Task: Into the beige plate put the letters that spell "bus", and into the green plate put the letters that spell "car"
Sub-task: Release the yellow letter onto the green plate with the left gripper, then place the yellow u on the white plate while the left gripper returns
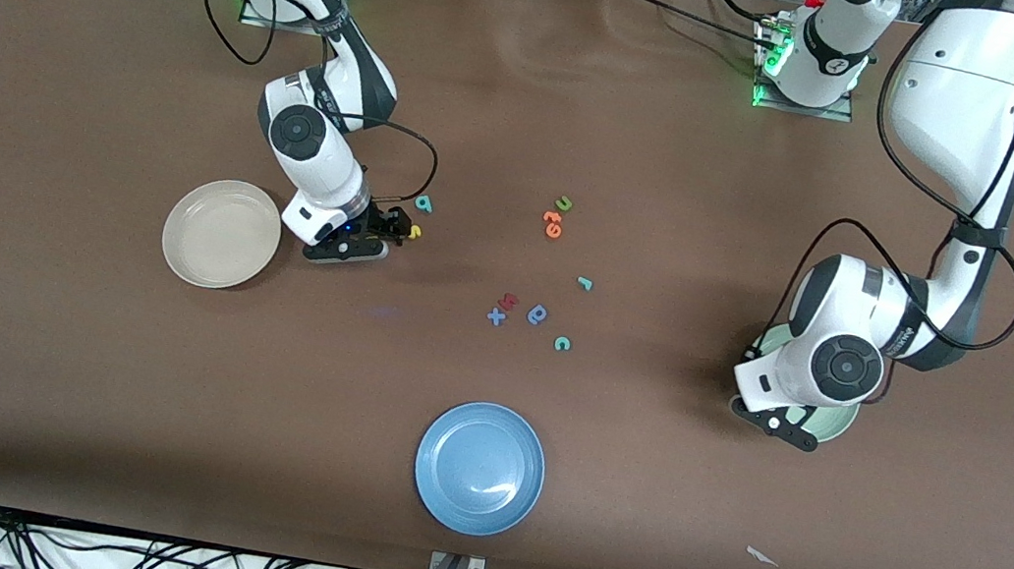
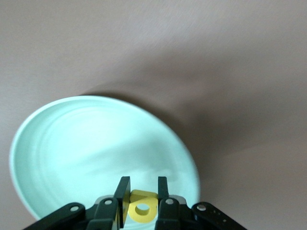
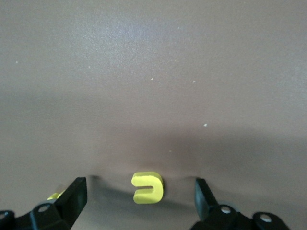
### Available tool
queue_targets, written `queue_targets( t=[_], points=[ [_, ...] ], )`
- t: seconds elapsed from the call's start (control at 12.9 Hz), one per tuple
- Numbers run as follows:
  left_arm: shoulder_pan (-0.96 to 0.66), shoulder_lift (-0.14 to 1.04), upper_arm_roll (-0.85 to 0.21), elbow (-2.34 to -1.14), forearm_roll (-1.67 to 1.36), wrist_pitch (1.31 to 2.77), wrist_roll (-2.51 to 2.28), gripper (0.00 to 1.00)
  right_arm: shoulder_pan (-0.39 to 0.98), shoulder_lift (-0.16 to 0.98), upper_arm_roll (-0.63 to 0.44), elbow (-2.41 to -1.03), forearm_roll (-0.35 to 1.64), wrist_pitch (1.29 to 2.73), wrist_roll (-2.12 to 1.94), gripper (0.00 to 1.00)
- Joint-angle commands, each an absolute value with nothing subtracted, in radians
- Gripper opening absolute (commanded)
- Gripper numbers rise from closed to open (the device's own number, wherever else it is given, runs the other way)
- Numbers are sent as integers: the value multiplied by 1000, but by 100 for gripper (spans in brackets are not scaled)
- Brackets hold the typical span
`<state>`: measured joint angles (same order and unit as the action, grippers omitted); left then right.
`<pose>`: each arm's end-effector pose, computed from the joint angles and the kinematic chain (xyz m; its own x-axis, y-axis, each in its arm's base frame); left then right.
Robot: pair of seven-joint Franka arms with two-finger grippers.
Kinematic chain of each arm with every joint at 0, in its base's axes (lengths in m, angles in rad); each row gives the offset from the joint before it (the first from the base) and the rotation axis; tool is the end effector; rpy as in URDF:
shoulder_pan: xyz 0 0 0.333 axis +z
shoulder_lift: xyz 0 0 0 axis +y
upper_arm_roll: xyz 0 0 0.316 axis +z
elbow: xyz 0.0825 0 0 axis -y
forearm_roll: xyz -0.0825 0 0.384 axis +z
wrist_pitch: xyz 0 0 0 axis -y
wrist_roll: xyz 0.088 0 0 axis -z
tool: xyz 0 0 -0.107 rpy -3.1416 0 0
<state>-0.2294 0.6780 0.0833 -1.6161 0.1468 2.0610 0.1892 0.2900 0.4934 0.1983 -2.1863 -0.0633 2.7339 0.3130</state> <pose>0.6597 -0.0953 0.2127 0.8826 -0.3901 -0.2625 -0.4298 -0.8957 -0.1139 0.4945 0.2682 0.1687 0.9782 0.2031 0.0436 0.2061 -0.9751 -0.0820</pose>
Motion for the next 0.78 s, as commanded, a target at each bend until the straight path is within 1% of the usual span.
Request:
queue_targets(
  t=[0.0, 0.08, 0.16, 0.23, 0.39, 0.62, 0.7],
  points=[
    [-212, 690, 81, -1605, 234, 2048, 329, 66, 285, 480, 203, -2209, -107, 2752, 336, 96],
    [-210, 687, 80, -1602, 224, 2048, 331, 100, 285, 480, 202, -2209, -109, 2752, 334, 95],
    [-206, 686, 77, -1577, 181, 2049, 301, 100, 285, 482, 202, -2209, -123, 2752, 334, 90],
    [-206, 684, 77, -1562, 46, 2048, 196, 100, 285, 482, 202, -2209, -132, 2752, 334, 86],
    [-219, 684, 72, -1566, -159, 2060, 51, 100, 285, 483, 202, -2212, -133, 2752, 334, 79],
    [-340, 683, 69, -1589, -209, 2123, -264, 100, 285, 483, 202, -2218, -137, 2752, 333, 68],
    [-382, 678, 69, -1624, -207, 2178, -358, 100, 284, 483, 202, -2218, -150, 2752, 333, 64]
  ],
)
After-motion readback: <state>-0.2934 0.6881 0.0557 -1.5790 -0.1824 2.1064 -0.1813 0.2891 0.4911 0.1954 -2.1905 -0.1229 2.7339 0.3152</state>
